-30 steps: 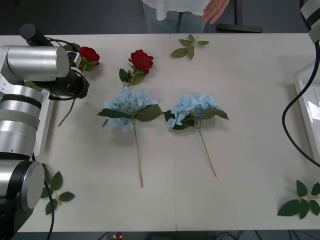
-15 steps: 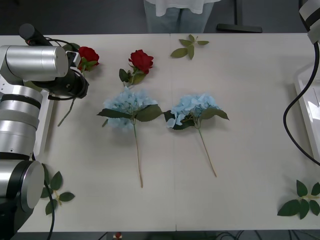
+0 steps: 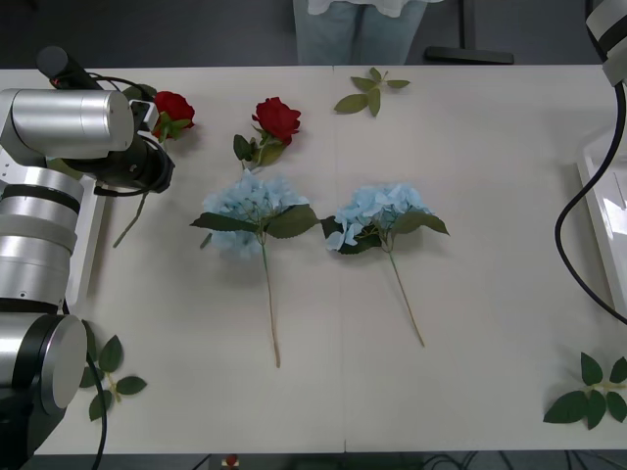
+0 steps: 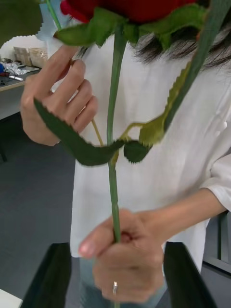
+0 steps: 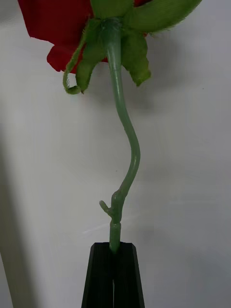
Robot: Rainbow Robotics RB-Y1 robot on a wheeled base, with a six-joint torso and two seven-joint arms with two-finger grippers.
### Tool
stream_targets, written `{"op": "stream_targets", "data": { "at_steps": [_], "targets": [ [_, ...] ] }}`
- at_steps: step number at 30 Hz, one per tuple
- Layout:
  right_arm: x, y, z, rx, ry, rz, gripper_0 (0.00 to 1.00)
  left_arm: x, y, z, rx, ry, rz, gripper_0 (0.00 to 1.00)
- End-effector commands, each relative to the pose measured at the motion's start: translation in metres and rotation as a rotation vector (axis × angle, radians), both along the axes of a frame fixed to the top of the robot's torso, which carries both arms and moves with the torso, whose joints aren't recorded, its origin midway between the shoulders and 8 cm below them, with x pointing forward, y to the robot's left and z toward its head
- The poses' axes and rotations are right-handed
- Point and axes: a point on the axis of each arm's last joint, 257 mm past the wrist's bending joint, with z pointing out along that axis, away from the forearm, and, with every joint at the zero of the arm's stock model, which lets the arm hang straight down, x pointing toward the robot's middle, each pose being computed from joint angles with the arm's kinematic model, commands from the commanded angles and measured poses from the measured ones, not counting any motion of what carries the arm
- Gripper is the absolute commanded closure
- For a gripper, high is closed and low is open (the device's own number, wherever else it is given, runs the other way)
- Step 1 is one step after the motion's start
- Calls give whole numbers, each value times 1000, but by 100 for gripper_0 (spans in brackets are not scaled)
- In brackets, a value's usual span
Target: Place the red flowers into the right box and the blue flowers into the left box. If a person shows an open palm, hand one flower to the person first, then continue sorting.
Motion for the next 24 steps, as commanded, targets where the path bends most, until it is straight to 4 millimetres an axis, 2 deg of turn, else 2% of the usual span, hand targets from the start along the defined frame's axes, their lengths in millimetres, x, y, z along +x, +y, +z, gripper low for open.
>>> {"op": "stream_targets", "data": {
  "at_steps": [1, 14, 15, 16, 18, 24],
  "targets": [
    [-7, 0, 33, 19, -47, 9, 1, 6, 16, 19, 38, -35, -27, 100],
    [-7, 0, 33, 19, -47, 9, 1, 5, 11, 19, 23, -33, -44, 100],
    [-4, 2, 12, 13, -20, 11, 1, 5, 10, 19, 23, -33, -47, 100],
    [-4, 1, 10, 11, -20, 12, 1, 5, 10, 19, 19, -34, -47, 100],
    [-8, 5, 23, 13, -70, 30, 1, 5, 10, 20, 18, -34, -53, 100],
    [-11, -14, 35, 52, -59, 29, 1, 7, 2, 22, -1, -42, -77, 100]
  ]
}}
